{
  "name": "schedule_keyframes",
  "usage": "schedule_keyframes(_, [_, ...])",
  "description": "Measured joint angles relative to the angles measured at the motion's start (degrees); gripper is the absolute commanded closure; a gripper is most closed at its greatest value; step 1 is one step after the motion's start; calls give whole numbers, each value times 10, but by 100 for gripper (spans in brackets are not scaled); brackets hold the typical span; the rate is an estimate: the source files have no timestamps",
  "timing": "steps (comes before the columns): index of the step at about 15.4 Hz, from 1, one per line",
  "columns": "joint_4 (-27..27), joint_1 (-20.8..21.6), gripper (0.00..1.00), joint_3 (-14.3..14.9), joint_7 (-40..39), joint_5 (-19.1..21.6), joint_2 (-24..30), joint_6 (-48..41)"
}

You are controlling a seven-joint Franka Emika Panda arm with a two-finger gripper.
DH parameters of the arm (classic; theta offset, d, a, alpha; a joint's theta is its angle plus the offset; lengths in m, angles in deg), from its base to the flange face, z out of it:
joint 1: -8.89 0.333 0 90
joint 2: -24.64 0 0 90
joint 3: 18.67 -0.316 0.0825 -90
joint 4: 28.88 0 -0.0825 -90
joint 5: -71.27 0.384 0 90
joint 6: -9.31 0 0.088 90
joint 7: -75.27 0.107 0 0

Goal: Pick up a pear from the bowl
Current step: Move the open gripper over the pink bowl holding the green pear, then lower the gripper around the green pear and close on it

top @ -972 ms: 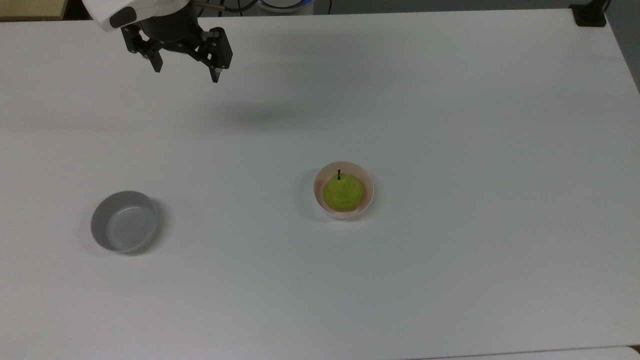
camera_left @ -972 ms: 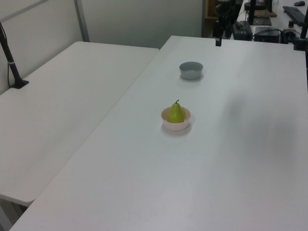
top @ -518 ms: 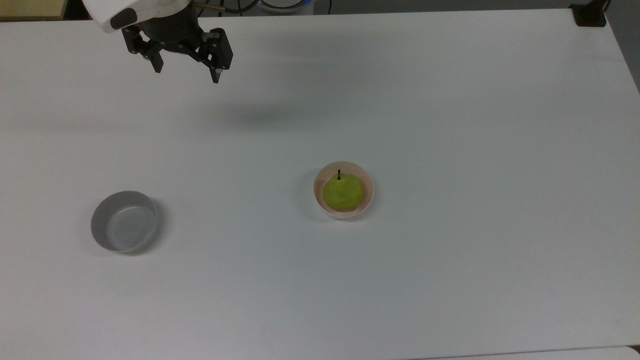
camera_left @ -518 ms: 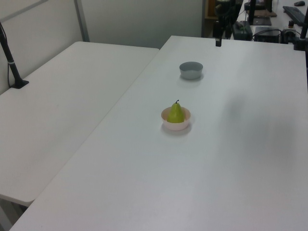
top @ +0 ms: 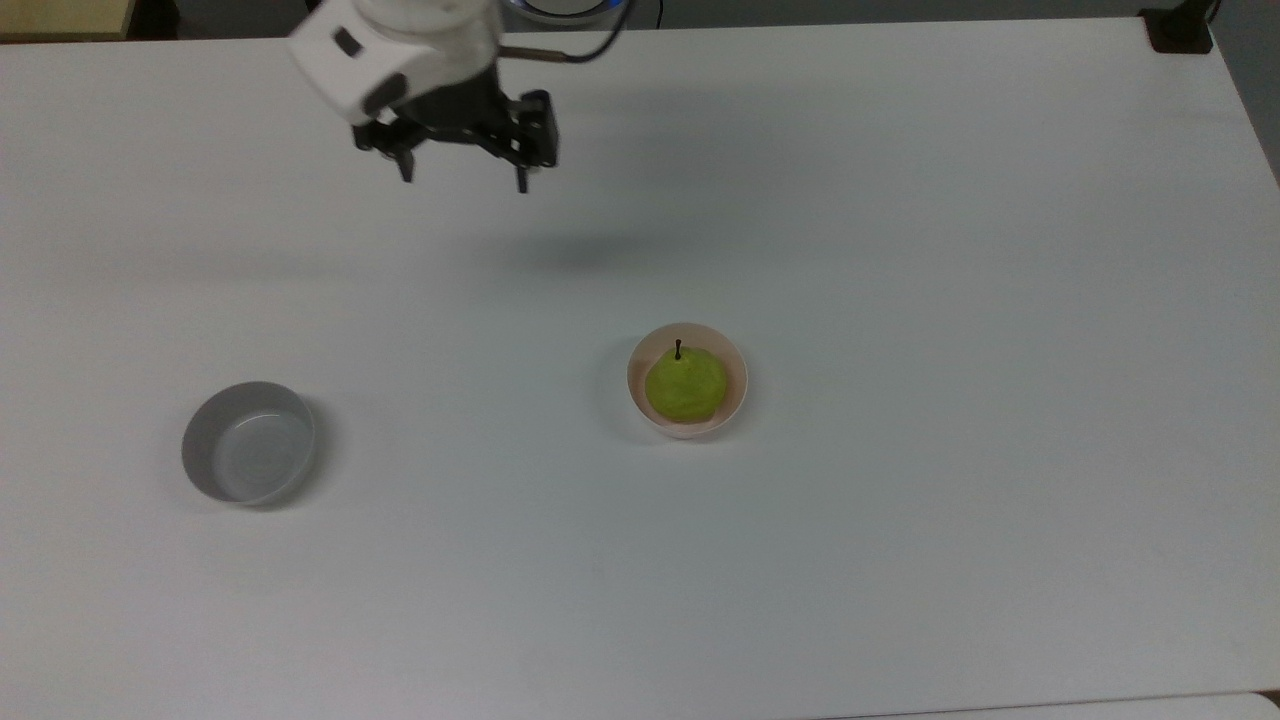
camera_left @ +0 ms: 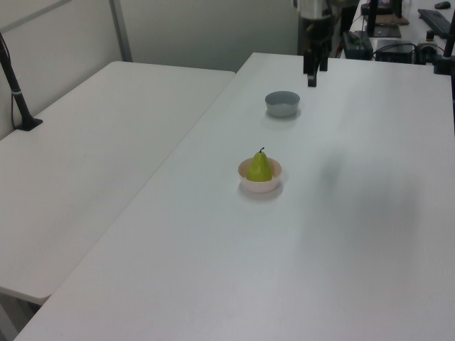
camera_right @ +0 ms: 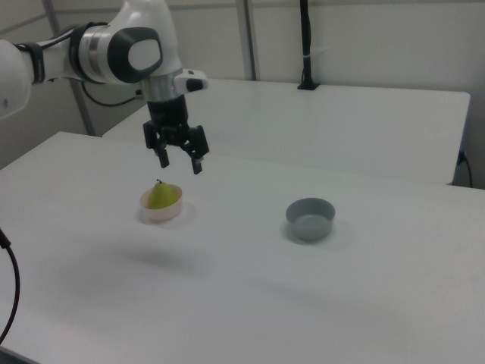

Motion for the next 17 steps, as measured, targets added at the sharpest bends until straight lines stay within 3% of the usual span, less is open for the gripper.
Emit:
schedule_keyframes(5, [7,86,0,2,41,21,-51,91])
schedule_keyframes(17, [31,126,0,1,50,24,-176,194])
